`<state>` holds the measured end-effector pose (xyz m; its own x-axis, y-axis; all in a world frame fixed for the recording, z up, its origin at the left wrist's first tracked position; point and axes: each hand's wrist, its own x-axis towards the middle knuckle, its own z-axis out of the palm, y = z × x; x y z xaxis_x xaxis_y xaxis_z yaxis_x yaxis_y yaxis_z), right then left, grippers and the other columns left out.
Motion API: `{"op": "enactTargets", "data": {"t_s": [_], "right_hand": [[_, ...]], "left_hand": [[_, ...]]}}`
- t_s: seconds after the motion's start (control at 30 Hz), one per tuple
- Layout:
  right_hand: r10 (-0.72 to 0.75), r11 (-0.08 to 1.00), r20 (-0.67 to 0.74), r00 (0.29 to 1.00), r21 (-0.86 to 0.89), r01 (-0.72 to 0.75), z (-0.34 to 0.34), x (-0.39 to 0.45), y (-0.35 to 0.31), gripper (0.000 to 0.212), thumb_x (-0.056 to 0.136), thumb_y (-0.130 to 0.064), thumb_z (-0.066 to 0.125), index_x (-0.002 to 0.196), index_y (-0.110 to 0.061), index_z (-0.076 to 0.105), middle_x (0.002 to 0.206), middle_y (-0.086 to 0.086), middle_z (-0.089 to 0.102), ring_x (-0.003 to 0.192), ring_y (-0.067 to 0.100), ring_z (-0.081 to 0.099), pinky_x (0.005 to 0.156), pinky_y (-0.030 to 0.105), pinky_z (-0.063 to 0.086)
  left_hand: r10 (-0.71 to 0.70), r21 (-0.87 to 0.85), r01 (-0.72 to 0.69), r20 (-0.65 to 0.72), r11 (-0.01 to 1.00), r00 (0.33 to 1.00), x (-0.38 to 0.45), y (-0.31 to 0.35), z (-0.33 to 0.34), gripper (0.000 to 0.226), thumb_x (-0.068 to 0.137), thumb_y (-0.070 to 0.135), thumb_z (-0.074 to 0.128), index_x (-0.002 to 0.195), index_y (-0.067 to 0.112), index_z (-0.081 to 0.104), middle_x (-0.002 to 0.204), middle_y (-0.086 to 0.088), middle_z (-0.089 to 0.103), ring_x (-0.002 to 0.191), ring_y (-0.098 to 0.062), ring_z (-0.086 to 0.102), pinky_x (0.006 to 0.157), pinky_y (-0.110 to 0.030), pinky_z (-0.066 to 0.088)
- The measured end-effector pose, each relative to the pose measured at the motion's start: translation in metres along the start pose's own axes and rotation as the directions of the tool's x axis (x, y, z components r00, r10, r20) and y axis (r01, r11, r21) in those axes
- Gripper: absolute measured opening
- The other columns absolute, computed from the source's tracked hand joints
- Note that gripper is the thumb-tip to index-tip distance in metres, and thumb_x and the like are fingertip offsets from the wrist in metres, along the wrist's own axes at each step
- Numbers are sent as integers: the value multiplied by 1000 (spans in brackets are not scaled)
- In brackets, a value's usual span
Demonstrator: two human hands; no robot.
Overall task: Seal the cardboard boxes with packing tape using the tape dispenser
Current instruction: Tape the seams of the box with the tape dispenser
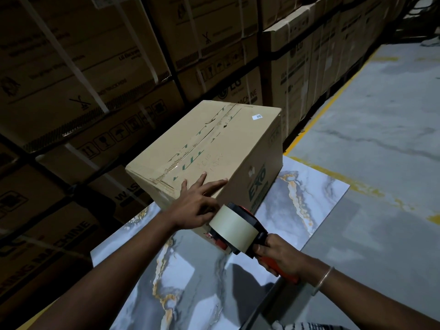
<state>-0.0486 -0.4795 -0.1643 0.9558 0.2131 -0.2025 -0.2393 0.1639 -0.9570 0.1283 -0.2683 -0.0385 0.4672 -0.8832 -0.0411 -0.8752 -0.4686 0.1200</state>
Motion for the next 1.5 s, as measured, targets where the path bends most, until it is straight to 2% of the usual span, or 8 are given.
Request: {"op": "enactTargets", "data": {"t_s": [0.33,0.47,0.63,0.73,0.9,1.07,1.2,1.5], "right_hand": [[56,998,-135,989,37,-52,-13,-3,12,56,73,-61,80,70,-11,54,57,9,38,47,18,35,43,27,29],[76,997,-170,983,25,-73,-21,-7,12,47,79,-49,74,72,-8,53,53,7,39,44,17,35,45,27,29],[39,998,-252,967,58,-25,-22,-4,8,56,66,-71,81,60,-22,55,56,10,38,47,19,34,45,27,29],[20,996,-266,964,89,4,-24,-6,-1,63,65,-71,80,64,-15,51,56,9,35,45,18,32,44,26,29],[-19,993,-307,951,102,53,-26,-12,-18,60,70,-61,69,72,-4,50,57,14,43,39,19,38,40,23,32],[-46,988,-325,945,122,90,-29,-16,-32,64,69,-65,68,73,-4,50,60,15,44,39,20,39,40,24,33],[-80,987,-323,943,108,120,-32,-18,-44,83,58,-79,77,76,-2,51,60,16,46,40,21,42,40,25,35],[-165,972,-284,944,113,204,-22,-13,-88,86,54,-80,80,81,-5,50,61,14,48,39,21,44,40,23,37]], "left_hand": [[-19,-28,18,-41,999,999,-2,3,-2,27,86,46,47,89,33,70,160,21,25,154,-28,1,105,-79,14],[-46,52,46,-3,998,999,0,6,-5,22,86,47,44,85,36,62,162,19,22,154,-31,6,103,-74,24],[-108,62,103,83,993,991,3,10,-10,11,86,43,52,91,39,60,162,16,12,154,-28,3,107,-75,19],[-160,122,146,122,982,979,9,14,-10,29,83,40,54,111,38,47,159,15,10,151,-29,4,105,-72,25],[-245,58,240,89,969,966,24,22,-8,52,77,19,58,116,41,32,147,13,16,140,-25,12,103,-68,28],[-323,21,322,63,946,944,22,22,-2,96,87,31,62,159,30,-2,166,7,-8,152,-20,0,118,-61,11],[-378,37,376,92,926,921,29,24,-2,96,96,44,57,159,23,-12,164,-3,-20,153,-22,-15,120,-54,-8],[-386,-26,391,109,920,916,8,27,-1,90,98,35,54,159,27,-12,164,4,-21,153,-16,-14,122,-52,-2]]}}
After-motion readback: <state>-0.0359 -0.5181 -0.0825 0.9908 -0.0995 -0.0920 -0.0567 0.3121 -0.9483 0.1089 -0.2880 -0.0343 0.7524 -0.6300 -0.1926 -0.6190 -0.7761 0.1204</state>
